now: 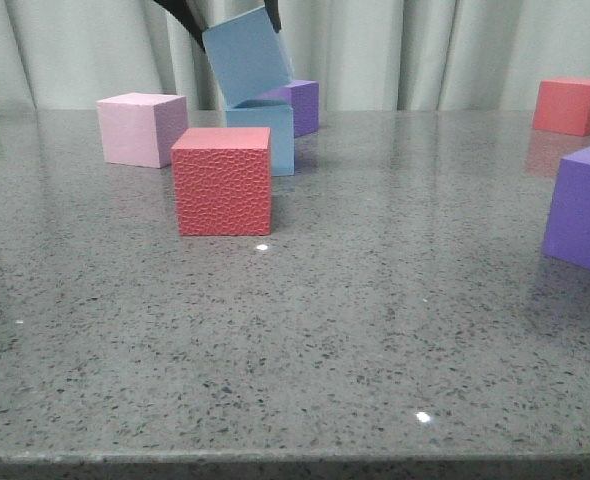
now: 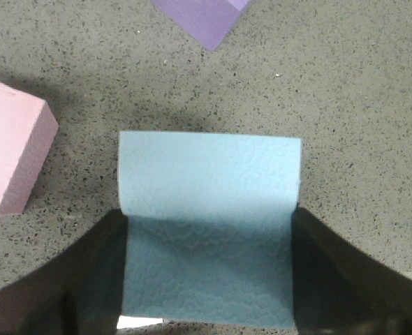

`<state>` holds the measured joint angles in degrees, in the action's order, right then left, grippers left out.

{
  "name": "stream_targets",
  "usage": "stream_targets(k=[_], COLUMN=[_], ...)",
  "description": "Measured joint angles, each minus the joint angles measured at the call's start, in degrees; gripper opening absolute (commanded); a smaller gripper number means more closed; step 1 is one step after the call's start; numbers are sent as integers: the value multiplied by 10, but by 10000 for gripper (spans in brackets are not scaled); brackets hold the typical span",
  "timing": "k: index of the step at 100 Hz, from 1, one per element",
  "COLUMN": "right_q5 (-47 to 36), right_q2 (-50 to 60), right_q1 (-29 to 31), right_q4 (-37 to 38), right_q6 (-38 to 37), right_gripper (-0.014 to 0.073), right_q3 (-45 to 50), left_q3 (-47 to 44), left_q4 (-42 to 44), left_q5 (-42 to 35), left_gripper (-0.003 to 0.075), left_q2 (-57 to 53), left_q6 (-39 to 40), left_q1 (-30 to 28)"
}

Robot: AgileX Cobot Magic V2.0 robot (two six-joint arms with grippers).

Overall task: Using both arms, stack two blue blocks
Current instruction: 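Lower the held cube onto the placed light blue cube and open the left gripper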

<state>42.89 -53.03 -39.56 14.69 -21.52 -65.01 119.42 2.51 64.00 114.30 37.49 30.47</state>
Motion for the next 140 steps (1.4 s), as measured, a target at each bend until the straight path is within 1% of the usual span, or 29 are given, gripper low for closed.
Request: stream_targets(k=[15,22,55,67,98,119,140], right_q5=[1,1,1,1,1,1,1], right_q2=[0,0,0,0,0,0,0], right_q1=[0,0,0,0,0,0,0], right_q4=[0,0,0,0,0,0,0], right_q6=[0,0,0,0,0,0,0], right_gripper=[598,598,598,598,598,598,598], right_q3=[0,0,0,0,0,0,0], left_q3=[0,0,0,0,0,0,0], left_q4=[3,4,5,4,4,4,7], left_q5=[12,13,15,13,11,-10,-17], left_gripper=[281,305,512,556,559,559,557], left_q2=[0,0,0,0,0,-10,-34], left_q6=[0,0,0,0,0,-4,-27], left_q1=[0,0,0,0,0,0,2])
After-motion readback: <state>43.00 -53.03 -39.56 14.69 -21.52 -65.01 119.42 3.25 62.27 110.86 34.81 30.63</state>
